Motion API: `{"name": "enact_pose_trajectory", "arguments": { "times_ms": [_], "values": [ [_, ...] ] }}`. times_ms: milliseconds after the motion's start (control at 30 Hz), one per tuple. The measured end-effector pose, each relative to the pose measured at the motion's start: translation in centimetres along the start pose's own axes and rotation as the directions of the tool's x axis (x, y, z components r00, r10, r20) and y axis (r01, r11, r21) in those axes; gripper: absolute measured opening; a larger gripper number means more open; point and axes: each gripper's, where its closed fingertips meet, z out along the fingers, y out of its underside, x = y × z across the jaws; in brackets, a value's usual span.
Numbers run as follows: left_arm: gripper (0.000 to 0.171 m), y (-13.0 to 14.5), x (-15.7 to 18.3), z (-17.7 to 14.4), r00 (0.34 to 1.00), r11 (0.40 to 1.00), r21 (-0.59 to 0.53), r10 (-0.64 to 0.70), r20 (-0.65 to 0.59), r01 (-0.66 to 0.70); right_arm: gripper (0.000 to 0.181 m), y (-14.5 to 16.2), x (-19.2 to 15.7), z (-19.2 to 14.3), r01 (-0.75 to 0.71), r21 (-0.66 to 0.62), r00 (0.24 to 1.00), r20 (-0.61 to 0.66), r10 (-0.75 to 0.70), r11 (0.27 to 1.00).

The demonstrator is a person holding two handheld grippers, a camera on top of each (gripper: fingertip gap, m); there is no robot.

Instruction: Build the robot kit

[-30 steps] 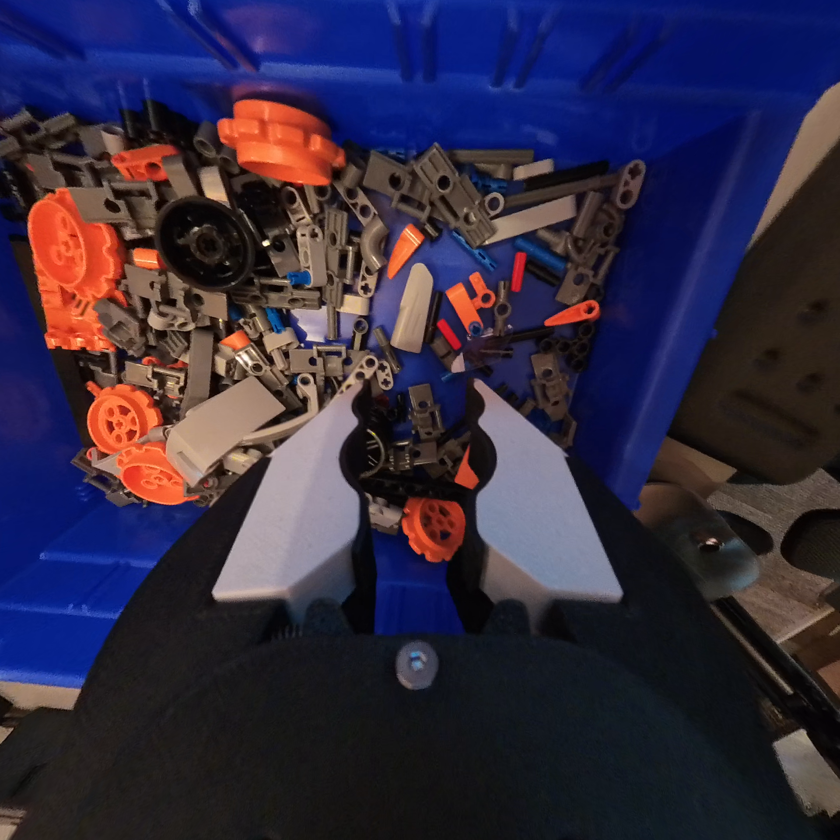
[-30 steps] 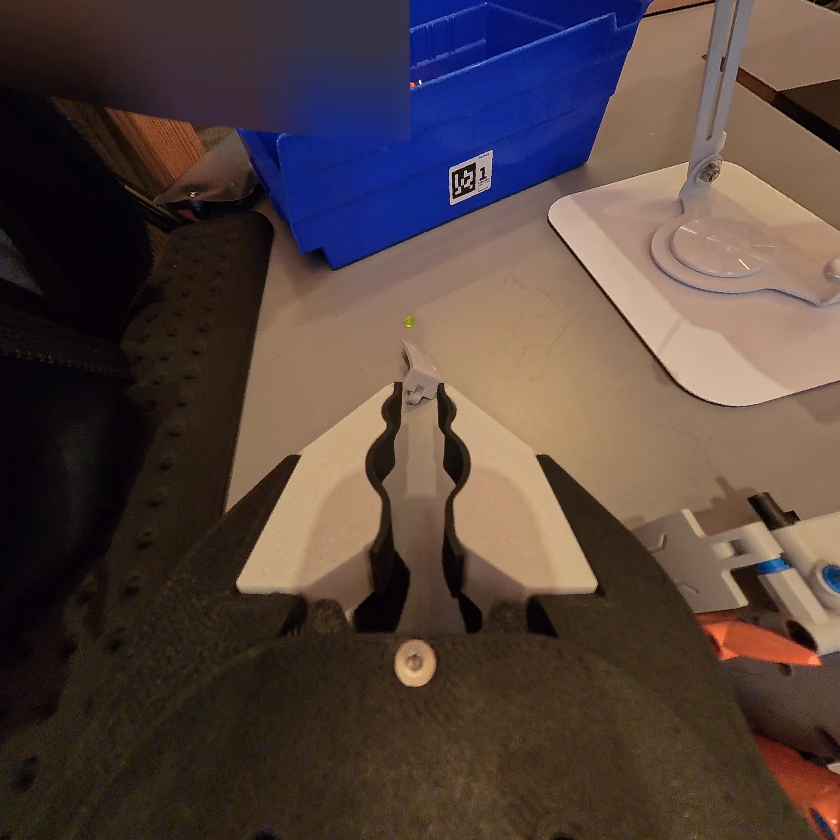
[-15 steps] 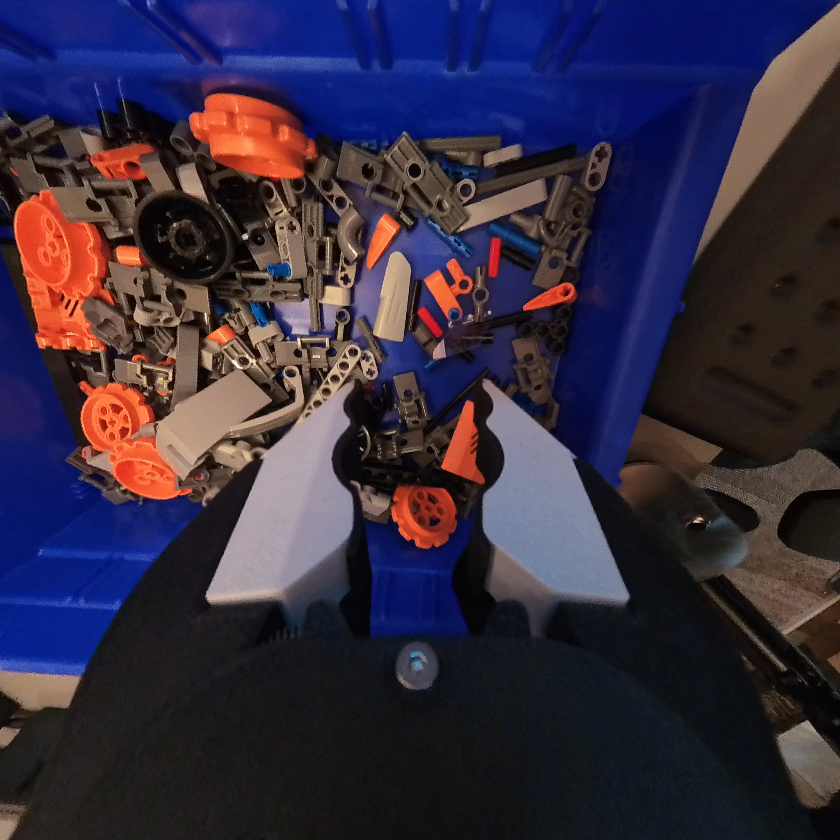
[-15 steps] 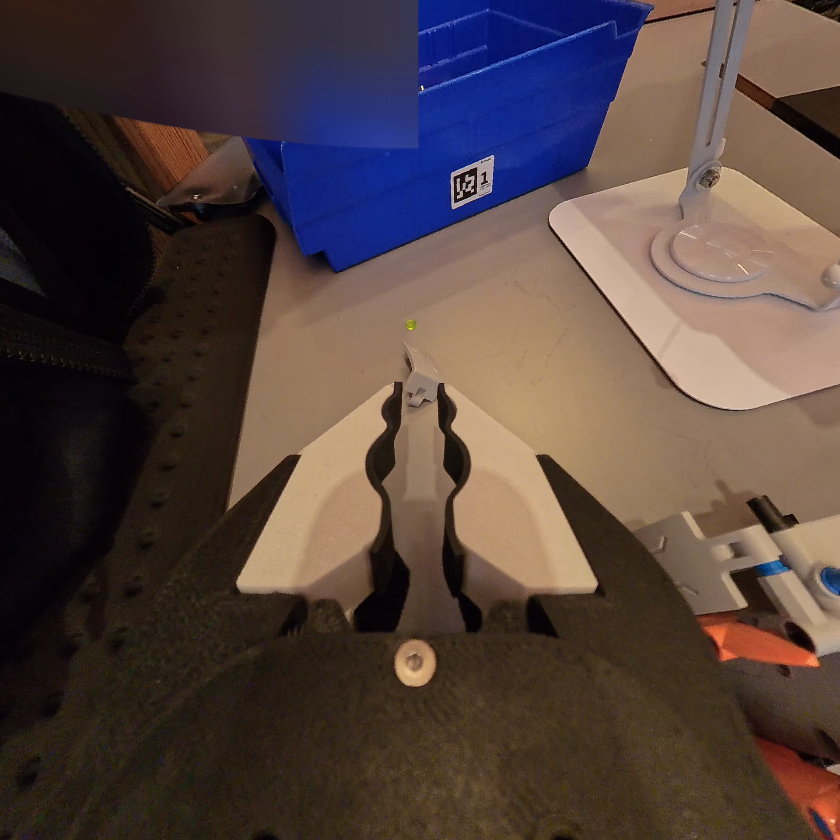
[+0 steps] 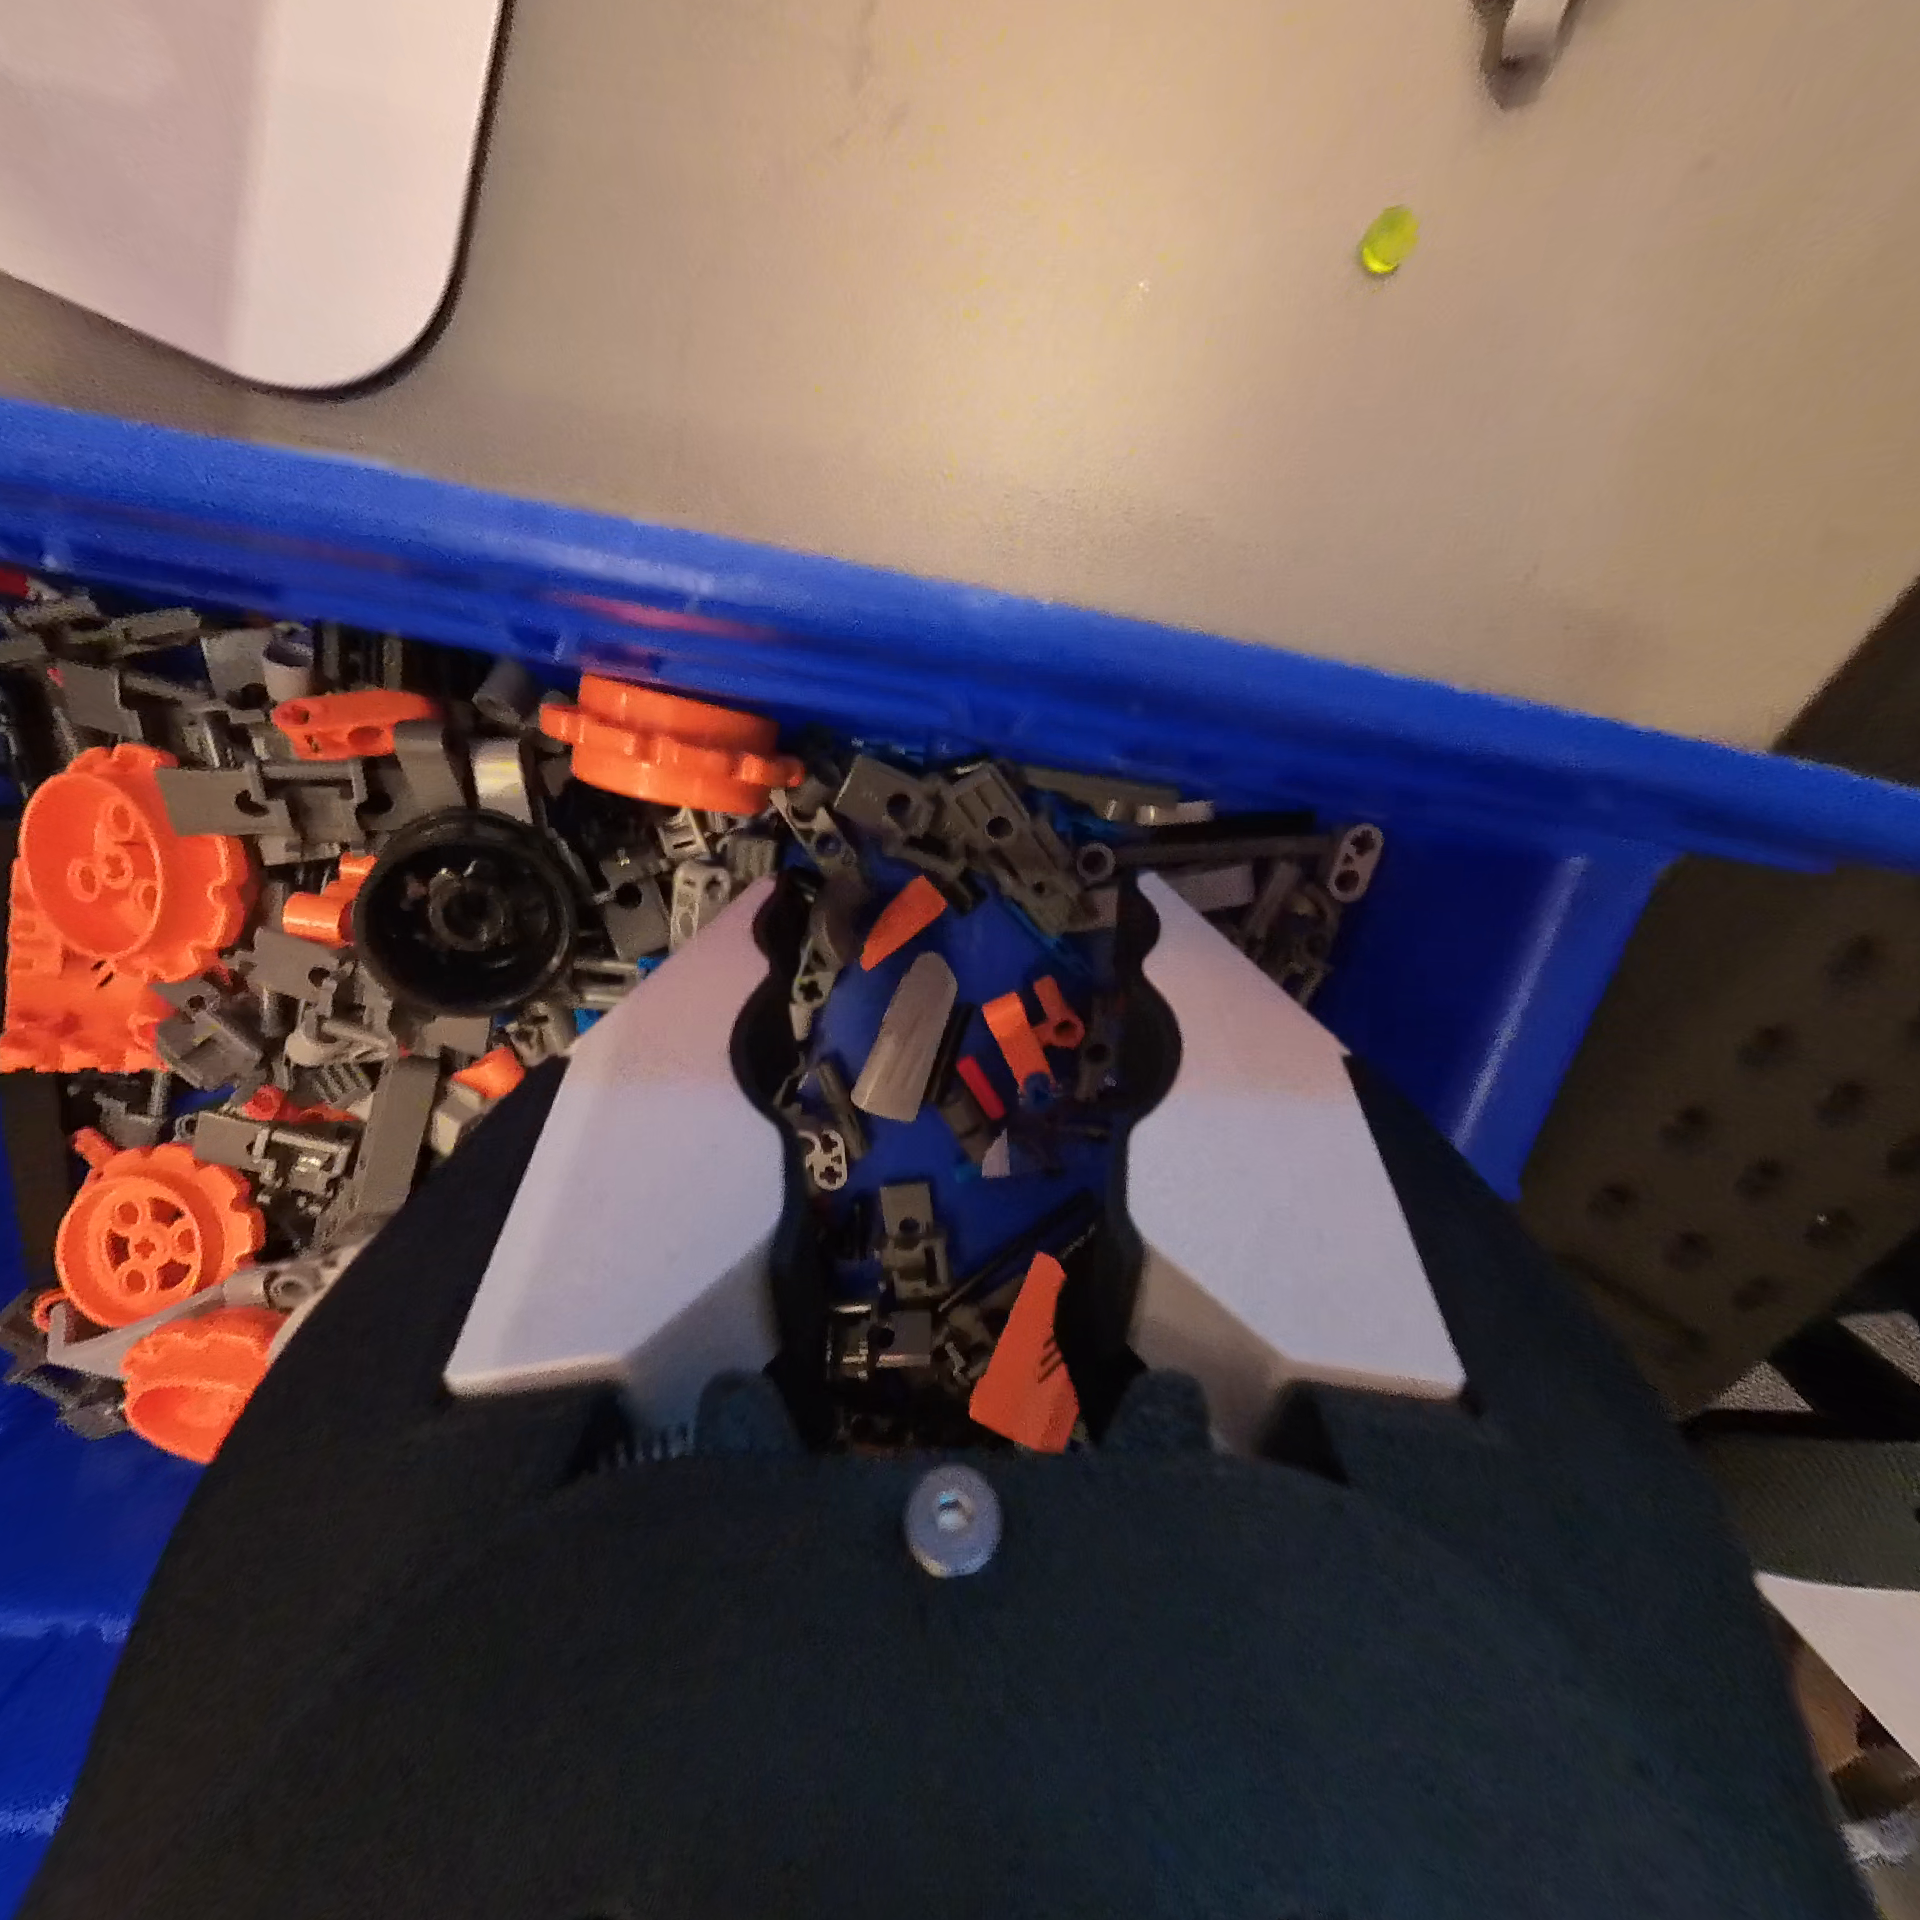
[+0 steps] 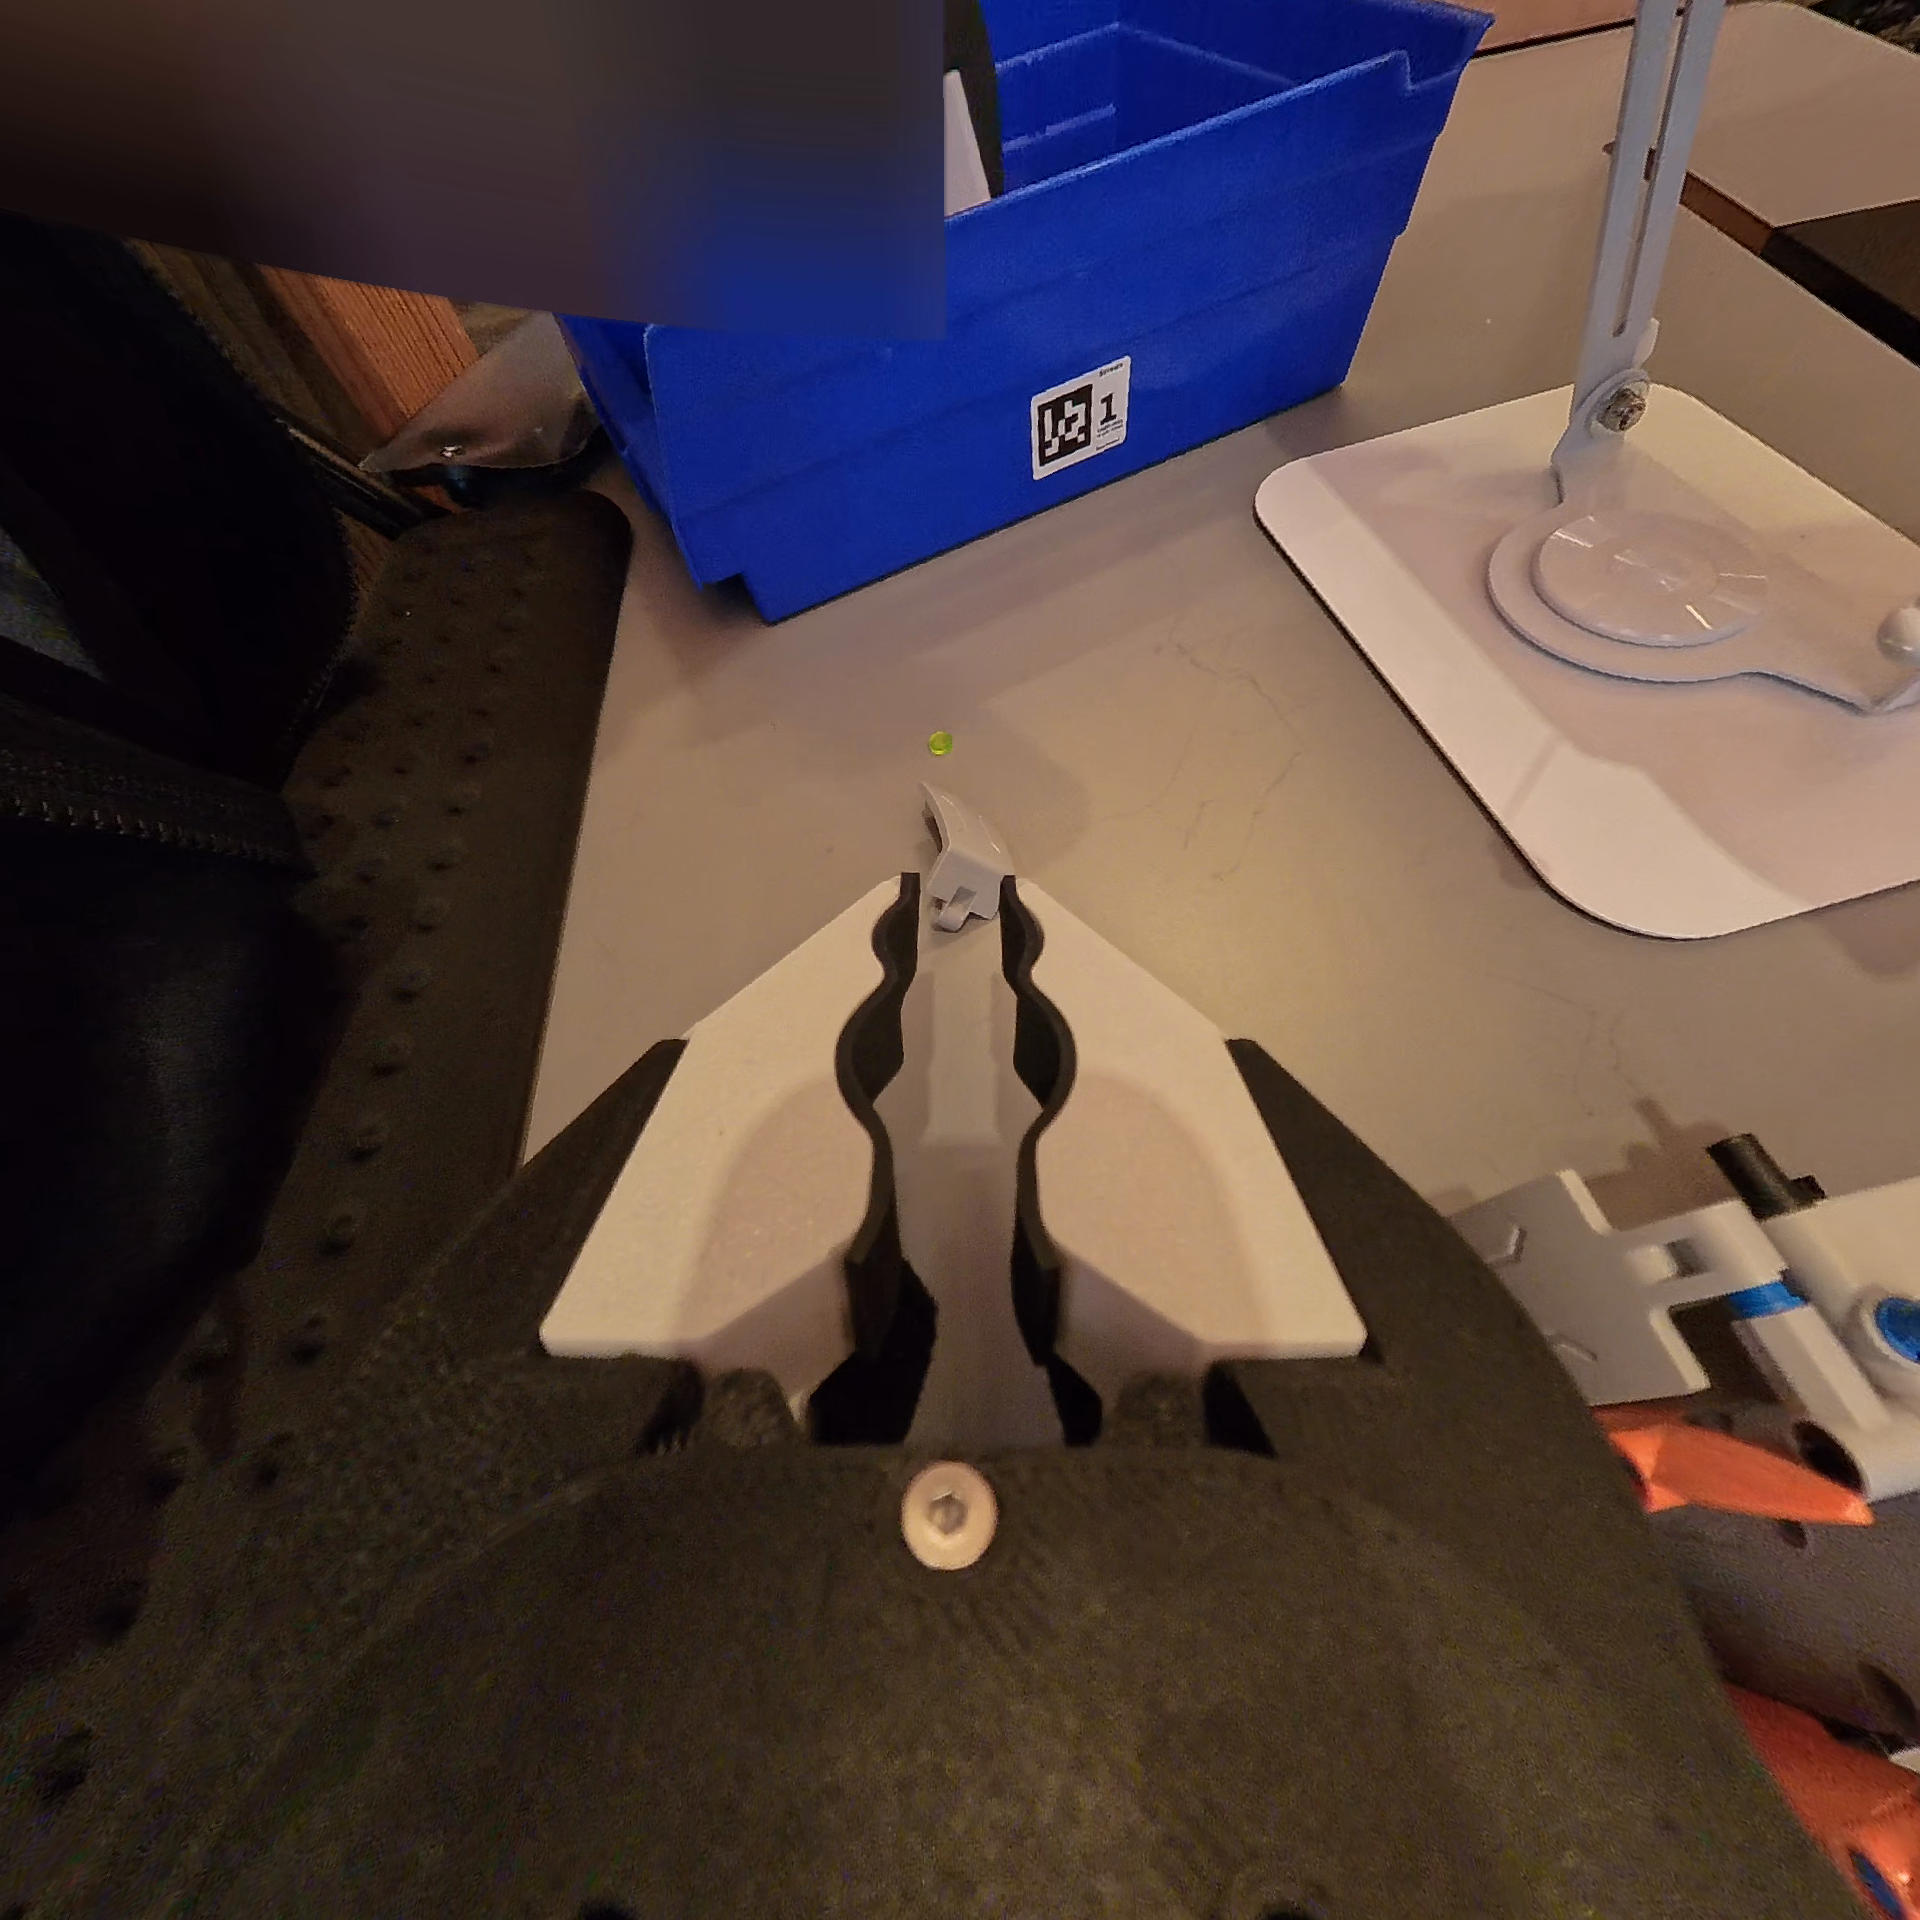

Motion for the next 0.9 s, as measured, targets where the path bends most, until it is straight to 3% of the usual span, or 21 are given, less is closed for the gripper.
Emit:
{"name": "enact_pose_trajectory", "arguments": {
  "times_ms": [133,333,600,900],
  "values": [
    [0.055,-0.3,0.3,1.0,1.000,1.000,-0.011,-0.014,-0.018,0.014,0.013,0.0,0.0,0.0,0.000,0.000,1.000,0.001,0.000,1.000],
    [0.022,0.3,-1.1,0.9,0.998,0.999,-0.015,-0.036,0.046,0.037,0.013,0.0,-0.1,0.0,0.001,-0.001,1.000,0.003,-0.001,1.000],
    [0.020,2.4,-1.8,-1.3,0.997,0.997,-0.043,-0.060,0.046,0.062,0.013,0.1,0.0,0.0,-0.001,-0.002,1.000,0.003,0.001,1.000],
    [0.020,6.0,-0.3,-2.6,0.999,0.986,-0.162,-0.051,-0.013,0.048,0.013,0.1,-0.1,0.1,-0.001,-0.005,1.000,0.004,0.001,1.000]
  ]
}}
